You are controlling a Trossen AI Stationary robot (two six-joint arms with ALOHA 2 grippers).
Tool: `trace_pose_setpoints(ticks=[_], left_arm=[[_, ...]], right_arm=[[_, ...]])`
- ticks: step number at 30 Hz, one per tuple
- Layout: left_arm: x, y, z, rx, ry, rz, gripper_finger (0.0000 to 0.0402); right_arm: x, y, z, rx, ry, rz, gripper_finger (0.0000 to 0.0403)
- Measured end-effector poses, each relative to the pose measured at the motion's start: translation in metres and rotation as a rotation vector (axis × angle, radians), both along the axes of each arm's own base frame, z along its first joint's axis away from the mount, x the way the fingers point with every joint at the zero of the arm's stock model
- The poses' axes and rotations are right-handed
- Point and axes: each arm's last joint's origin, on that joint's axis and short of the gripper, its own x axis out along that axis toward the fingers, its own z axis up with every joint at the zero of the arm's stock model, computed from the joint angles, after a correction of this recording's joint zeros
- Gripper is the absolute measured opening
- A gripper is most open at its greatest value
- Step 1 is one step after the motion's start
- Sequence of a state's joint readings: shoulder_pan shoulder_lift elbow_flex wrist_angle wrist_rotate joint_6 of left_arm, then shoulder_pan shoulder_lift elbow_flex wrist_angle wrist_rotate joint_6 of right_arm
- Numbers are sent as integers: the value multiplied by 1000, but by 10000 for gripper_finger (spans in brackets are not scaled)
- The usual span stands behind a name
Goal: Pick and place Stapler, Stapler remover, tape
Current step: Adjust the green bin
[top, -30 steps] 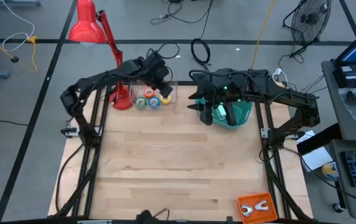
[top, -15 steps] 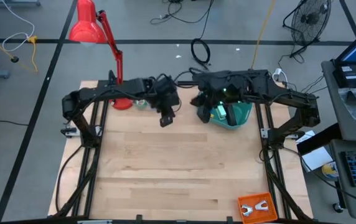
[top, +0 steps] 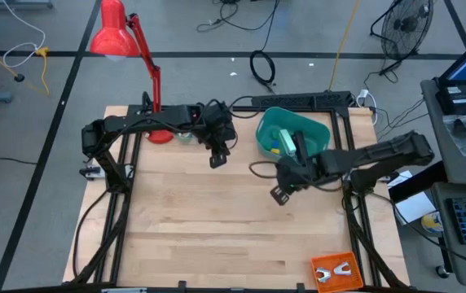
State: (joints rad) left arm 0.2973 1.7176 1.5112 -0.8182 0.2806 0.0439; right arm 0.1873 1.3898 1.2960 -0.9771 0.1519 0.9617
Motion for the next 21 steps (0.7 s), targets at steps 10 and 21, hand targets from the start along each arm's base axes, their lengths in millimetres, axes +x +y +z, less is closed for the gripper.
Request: trace_pose_setpoints(ticks=[10,21], left_arm=[[1,1,0,5,-9,-3,2],[-1,3,0,-1,-6,2,2]], right_arm=[[-62,-2,-86,95,52,-220,0],[-76,-19,-113,-47,52,-362,0]])
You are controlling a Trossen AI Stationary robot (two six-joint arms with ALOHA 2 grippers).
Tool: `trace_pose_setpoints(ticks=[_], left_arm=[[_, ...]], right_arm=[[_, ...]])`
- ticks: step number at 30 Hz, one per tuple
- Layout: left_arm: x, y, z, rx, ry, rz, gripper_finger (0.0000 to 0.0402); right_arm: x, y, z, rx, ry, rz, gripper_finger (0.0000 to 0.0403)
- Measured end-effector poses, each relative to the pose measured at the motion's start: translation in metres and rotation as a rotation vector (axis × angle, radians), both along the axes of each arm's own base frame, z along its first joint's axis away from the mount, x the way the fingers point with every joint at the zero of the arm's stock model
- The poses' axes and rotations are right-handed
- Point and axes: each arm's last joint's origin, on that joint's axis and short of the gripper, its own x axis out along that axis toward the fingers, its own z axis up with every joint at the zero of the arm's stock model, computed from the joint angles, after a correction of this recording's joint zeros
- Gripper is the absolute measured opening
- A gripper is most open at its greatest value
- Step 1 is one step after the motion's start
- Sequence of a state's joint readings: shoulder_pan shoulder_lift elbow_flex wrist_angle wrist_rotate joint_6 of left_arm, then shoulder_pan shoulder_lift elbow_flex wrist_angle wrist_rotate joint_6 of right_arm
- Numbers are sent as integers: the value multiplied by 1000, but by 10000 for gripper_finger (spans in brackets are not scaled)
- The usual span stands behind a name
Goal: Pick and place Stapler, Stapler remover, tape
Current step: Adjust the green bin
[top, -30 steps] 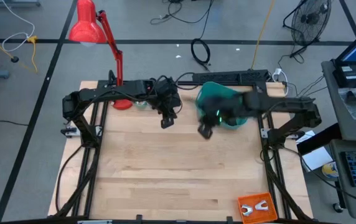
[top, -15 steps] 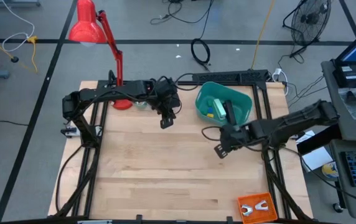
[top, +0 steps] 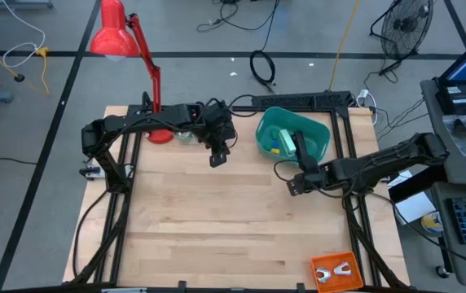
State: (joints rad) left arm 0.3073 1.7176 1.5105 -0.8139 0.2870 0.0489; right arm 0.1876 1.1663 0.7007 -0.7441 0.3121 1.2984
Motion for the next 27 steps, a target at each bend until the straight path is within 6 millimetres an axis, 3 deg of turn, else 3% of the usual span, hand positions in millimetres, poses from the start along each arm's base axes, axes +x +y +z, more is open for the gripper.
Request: trace_pose_setpoints(ticks=[9,27], left_arm=[[0,0,0,-4,2,4,4],[-2,-1,-1,-13,24,5,4]], right_arm=[[1,-24,1,-145,12,-87,0],[4,-74,5,-261,17,-171,0]])
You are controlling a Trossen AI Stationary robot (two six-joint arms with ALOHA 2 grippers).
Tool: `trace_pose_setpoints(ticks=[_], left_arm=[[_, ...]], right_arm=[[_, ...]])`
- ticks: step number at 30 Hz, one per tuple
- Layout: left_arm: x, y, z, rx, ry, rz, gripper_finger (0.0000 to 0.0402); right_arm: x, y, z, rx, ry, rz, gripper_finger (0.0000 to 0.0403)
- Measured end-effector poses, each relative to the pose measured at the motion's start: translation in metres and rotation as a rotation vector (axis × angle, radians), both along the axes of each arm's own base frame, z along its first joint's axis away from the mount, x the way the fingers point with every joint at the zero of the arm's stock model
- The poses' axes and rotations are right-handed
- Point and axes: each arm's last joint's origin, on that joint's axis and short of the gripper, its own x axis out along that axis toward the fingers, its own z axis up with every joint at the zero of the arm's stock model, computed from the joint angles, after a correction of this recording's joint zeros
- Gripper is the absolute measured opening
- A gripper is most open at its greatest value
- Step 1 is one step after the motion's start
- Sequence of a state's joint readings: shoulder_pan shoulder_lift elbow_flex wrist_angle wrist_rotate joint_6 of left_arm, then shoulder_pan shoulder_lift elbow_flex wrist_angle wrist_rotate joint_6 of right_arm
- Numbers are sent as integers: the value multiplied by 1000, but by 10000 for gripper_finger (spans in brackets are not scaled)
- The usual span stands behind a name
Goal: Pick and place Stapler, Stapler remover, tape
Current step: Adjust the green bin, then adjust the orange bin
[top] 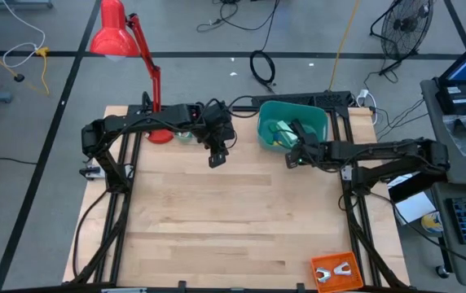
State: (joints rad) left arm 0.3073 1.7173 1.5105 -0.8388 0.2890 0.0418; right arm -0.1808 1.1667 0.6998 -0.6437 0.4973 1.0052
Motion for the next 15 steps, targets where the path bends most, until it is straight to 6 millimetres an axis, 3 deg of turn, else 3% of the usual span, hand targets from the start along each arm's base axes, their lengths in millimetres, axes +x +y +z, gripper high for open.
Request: trace_pose_setpoints(ticks=[6,15], left_arm=[[0,0,0,-2,4,0,4],[-2,-2,-2,-4,29,-10,2]], right_arm=[[-4,-12,-2,-12,14,-34,0],[-15,-10,-40,69,-64,-64,0]])
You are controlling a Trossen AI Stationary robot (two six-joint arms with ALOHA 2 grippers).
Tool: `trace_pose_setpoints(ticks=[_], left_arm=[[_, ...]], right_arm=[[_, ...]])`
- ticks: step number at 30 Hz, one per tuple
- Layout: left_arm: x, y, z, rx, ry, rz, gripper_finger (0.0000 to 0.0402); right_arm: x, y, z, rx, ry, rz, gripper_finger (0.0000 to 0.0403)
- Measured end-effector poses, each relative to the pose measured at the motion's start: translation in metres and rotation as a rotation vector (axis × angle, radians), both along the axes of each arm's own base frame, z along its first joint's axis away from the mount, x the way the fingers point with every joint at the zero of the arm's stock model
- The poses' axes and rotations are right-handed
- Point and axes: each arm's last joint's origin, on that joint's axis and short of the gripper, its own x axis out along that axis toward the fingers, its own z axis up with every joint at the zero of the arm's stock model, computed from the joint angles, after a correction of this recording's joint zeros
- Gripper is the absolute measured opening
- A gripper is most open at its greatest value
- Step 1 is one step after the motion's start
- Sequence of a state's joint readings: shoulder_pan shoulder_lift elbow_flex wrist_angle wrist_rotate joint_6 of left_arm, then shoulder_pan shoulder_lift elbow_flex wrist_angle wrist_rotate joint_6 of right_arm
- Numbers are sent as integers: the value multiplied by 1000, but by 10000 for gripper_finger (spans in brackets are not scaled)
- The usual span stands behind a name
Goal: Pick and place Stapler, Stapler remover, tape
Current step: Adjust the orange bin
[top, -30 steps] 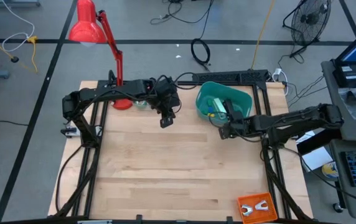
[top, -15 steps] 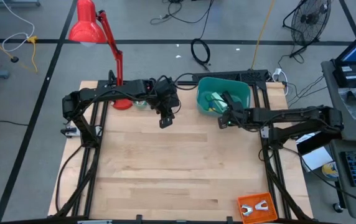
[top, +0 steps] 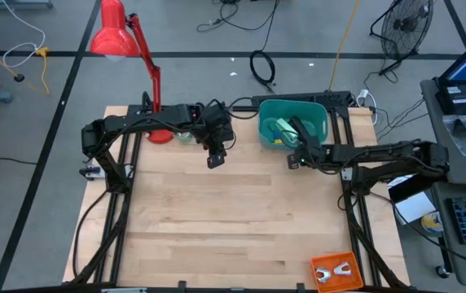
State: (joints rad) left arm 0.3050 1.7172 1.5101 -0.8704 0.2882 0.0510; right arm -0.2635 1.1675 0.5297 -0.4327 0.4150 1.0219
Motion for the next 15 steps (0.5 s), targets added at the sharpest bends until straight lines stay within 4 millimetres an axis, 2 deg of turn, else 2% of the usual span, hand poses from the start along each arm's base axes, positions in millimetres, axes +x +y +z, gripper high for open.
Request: trace_pose_setpoints(ticks=[5,15], left_arm=[[0,0,0,2,1,-4,3],[-1,1,0,18,-3,-25,2]], right_arm=[[8,7,8,-31,-26,29,0],[36,13,54,-95,-163,96,0]])
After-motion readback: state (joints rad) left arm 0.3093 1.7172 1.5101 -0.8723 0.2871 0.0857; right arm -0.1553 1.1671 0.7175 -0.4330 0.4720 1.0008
